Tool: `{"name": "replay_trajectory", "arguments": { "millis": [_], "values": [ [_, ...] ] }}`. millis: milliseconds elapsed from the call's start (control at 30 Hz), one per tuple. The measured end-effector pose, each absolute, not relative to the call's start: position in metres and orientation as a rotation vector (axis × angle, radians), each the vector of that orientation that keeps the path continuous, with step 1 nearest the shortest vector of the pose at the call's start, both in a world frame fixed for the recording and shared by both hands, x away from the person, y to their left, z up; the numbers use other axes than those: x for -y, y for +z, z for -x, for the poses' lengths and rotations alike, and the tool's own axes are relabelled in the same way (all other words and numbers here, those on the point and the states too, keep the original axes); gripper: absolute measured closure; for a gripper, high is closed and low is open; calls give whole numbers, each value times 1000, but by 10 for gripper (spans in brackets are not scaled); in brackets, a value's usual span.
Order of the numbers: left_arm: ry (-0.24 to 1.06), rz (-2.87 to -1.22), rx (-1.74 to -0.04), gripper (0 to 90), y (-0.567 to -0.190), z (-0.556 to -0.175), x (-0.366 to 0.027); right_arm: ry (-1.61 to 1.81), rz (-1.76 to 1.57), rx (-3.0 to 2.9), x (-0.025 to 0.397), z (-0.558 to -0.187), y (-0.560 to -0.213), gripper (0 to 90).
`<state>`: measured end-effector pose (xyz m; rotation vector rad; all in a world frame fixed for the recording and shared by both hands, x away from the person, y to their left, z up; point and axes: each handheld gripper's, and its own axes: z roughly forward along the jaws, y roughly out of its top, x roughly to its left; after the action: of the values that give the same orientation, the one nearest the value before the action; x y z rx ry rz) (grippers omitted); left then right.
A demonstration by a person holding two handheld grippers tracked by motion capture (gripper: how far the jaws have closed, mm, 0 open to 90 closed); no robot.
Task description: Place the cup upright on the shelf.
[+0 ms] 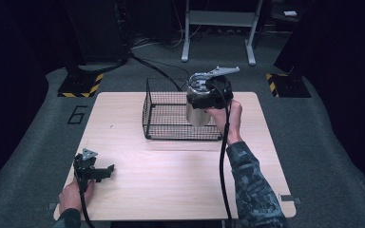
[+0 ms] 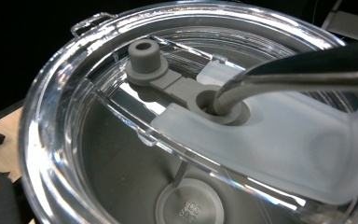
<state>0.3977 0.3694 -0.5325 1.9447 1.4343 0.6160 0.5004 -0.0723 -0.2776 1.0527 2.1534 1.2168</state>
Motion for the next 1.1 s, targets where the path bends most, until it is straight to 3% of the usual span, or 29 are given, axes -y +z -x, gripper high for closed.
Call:
{"name": "replay_trajectory", "arguments": {
  "millis": [1100],
  "values": [
    [615, -1943, -1432, 2, -533, -398, -369, 1143, -1135, -2162, 55, -560, -301, 35]
  ]
}}
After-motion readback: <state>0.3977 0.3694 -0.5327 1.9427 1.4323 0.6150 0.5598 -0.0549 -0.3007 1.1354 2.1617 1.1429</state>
